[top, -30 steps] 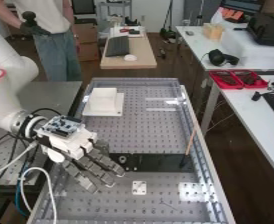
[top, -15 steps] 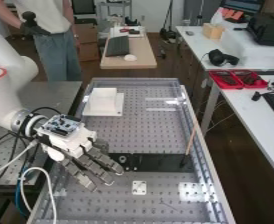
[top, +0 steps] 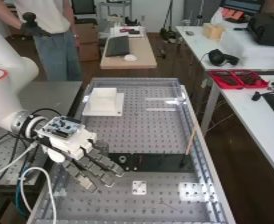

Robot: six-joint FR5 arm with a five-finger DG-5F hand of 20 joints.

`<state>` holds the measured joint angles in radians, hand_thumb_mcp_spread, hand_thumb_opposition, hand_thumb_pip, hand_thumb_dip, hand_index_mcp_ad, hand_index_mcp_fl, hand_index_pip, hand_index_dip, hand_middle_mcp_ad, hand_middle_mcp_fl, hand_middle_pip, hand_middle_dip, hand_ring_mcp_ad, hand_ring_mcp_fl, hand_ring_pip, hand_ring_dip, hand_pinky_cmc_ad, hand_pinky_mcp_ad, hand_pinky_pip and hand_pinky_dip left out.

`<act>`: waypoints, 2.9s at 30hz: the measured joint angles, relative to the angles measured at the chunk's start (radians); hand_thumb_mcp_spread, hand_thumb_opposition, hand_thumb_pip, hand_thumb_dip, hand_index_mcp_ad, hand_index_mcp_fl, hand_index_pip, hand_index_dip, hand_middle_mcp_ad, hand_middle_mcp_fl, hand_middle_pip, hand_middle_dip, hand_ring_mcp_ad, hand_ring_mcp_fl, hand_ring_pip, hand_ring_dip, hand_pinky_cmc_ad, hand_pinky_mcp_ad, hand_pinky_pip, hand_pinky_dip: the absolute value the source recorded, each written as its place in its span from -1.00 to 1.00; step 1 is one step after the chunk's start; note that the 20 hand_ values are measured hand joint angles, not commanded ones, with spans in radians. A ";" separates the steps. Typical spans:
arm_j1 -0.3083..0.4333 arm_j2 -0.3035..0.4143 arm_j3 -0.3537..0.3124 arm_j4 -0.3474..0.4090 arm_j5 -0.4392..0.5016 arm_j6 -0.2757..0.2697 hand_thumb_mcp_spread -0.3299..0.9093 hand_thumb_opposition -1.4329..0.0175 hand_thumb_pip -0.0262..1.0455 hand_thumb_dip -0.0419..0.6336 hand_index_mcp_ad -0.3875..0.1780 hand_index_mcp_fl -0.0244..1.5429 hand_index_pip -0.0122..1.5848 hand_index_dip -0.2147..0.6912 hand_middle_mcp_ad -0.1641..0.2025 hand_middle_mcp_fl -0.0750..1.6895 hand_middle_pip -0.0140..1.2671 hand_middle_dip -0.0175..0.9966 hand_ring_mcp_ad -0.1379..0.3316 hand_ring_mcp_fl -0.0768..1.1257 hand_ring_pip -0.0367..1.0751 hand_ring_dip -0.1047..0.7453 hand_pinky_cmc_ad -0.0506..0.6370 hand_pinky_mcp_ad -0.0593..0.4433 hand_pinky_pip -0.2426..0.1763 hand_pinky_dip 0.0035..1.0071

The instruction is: Grab the larger nut and place it in the white container

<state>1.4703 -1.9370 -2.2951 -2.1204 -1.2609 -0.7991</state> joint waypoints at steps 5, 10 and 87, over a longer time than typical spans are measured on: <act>0.000 -0.002 0.002 -0.004 -0.002 0.000 0.08 -0.25 0.41 -0.31 -0.41 -0.79 0.97 -0.39 0.42 -0.90 -0.76 -0.62 0.27 -0.88 -0.70 -0.61 0.18 0.29 -0.43 0.03; 0.000 -0.006 0.004 -0.005 -0.001 0.005 0.08 -0.25 0.41 -0.31 -0.40 -0.78 0.97 -0.39 0.42 -0.90 -0.76 -0.62 0.27 -0.88 -0.70 -0.61 0.16 0.29 -0.43 0.03; 0.320 0.187 0.032 -0.350 -0.462 0.046 0.06 -0.27 0.41 -0.31 -0.37 -0.92 0.22 -0.69 0.31 -0.89 -0.77 -0.56 0.16 -0.87 -0.75 -0.55 0.08 0.28 -0.35 -0.05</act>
<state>1.7898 -1.7499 -2.2632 -2.4708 -1.7224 -0.7534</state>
